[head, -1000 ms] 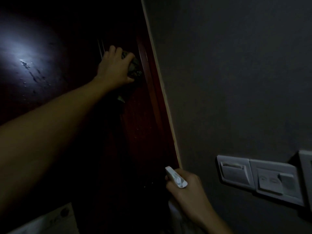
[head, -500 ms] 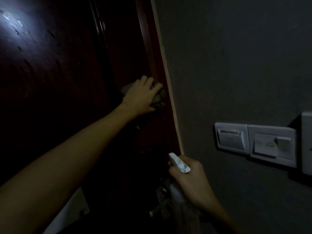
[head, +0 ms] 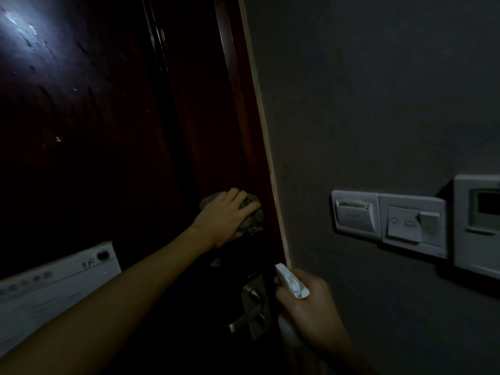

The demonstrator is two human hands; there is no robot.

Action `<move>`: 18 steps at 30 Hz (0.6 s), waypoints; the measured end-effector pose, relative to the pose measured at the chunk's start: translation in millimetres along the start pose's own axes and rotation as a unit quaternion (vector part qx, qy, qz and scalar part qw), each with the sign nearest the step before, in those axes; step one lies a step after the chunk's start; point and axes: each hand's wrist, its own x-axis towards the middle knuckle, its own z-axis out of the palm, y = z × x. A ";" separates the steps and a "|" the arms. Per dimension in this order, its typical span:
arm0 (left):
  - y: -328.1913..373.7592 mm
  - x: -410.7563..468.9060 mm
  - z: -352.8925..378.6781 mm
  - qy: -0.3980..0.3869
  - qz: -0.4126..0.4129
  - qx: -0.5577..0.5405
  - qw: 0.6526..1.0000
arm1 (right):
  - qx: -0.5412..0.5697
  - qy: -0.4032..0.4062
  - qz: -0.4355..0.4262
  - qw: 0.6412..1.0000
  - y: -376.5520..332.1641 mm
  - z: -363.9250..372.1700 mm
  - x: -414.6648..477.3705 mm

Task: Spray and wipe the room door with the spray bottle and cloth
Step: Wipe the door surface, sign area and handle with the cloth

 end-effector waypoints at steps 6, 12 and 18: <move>-5.9 -6.4 -14.0 -0.047 0.051 0.029 0.997 | 0.021 0.036 -0.032 0.999 -7.7 8.5 10.7; -18.1 -23.8 -28.8 -0.105 0.090 0.018 0.990 | 0.019 -0.025 -0.044 0.999 -20.1 -1.3 10.9; -30.4 -21.5 -45.7 -0.077 0.040 -0.044 0.995 | 0.020 -0.020 -0.085 0.996 -28.1 -3.5 13.3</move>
